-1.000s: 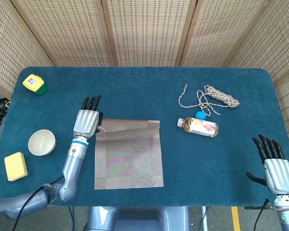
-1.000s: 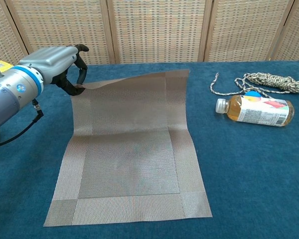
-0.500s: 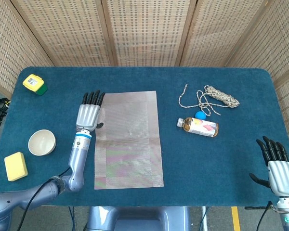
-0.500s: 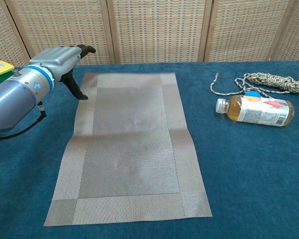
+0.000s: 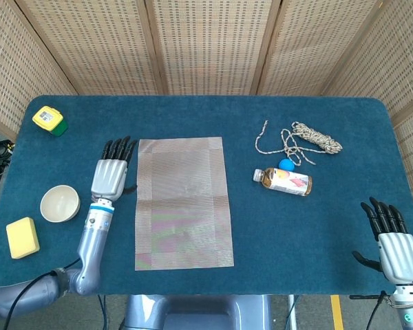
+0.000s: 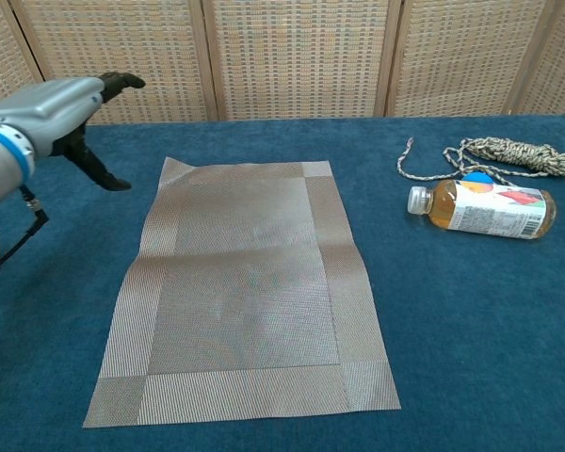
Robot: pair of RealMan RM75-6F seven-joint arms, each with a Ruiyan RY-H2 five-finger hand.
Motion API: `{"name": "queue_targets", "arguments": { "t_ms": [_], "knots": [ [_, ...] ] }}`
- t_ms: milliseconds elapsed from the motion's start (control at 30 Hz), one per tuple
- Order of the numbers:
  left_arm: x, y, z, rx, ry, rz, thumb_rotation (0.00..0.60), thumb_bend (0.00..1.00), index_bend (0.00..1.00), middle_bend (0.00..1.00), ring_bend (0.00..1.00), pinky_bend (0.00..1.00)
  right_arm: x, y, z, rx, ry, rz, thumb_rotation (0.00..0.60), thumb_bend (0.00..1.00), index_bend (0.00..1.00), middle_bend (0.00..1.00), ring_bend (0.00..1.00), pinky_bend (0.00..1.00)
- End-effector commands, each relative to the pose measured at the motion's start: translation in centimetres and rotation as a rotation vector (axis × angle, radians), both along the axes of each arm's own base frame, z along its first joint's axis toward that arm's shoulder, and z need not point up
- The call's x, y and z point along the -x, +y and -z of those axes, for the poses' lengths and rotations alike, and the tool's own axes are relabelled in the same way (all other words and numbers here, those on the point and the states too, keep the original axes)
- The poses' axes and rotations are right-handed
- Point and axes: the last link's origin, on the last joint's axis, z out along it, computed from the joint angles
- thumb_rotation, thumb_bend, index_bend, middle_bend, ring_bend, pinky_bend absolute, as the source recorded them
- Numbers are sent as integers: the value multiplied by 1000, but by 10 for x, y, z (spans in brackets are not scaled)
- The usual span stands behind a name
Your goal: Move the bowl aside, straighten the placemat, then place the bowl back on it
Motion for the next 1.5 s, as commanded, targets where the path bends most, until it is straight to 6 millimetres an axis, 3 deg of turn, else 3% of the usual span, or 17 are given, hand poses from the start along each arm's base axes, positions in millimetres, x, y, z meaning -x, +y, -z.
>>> {"name": "queue_targets", "arguments": {
  "t_ms": [33,300,467,733,967,1133,1500],
  "knots": [
    [29,-48,-29,-27,36,-4,600,69,0,0,0,0,-1,1,2,-8,-1,-8,600,126,0,0,0,0],
    [51,-93,-48,-28,80,-26,600,70,0,0,0,0,-4,3,4,-16,-2,-21,600,122,0,0,0,0],
    [73,-141,-68,-39,72,-69,600,70,0,0,0,0,-8,7,9,-29,1,-41,600,97,0,0,0,0],
    [90,-186,-91,-74,83,-74,600,70,0,0,0,0,-21,13,18,-47,12,-107,600,94,0,0,0,0],
    [91,-188,-94,-62,72,-73,600,70,0,0,0,0,-40,16,44,-127,17,-182,600,74,0,0,0,0],
    [91,-187,-91,-44,78,-79,600,70,0,0,0,0,-76,19,90,-260,21,-293,600,34,0,0,0,0],
    [92,-187,-91,-40,74,-84,600,70,0,0,0,0,-118,34,171,-438,-6,-379,600,1,0,0,0,0]
  ]
}}
